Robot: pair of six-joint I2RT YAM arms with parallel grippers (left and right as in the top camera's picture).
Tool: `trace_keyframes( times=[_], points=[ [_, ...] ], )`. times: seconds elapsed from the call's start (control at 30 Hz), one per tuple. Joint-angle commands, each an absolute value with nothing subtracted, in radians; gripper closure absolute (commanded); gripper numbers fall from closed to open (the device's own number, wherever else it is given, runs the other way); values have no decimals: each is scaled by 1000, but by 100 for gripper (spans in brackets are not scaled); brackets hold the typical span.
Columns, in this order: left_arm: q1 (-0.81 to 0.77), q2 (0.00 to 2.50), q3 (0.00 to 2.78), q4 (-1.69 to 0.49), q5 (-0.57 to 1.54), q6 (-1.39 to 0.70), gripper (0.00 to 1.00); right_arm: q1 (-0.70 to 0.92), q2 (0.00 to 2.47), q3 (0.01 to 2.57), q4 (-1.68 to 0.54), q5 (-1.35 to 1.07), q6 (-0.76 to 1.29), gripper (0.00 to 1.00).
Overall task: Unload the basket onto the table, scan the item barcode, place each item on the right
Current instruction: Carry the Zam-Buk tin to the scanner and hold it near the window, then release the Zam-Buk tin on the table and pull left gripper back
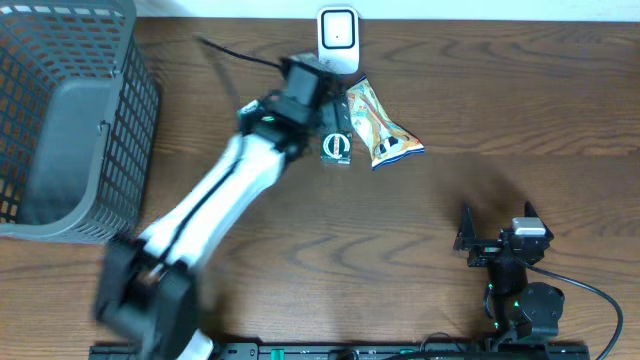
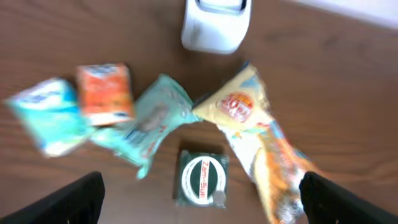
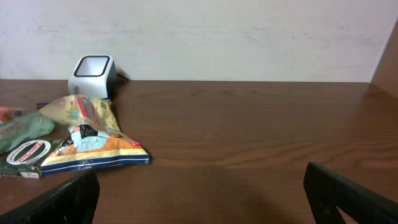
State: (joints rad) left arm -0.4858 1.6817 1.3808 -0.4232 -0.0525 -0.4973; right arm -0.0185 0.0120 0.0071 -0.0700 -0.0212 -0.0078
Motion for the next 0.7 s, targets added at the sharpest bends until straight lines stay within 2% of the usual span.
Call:
trace_keyframes(
  times=[0.0, 0.2, 0.4, 0.67],
  points=[
    [-466, 1541, 1390, -529, -65, -470, 2, -22, 6, 6, -75, -14, 3, 1],
    [-400, 1368, 1390, -813, -65, -415, 2, -22, 6, 6, -75, -14, 3, 1],
    [-335, 1306, 1390, -1013, -65, -416, 2, -22, 6, 6, -75, -14, 3, 1],
    [-220, 1308, 1390, -1110, -65, -522, 3, -22, 6, 6, -75, -14, 3, 1]
  ],
)
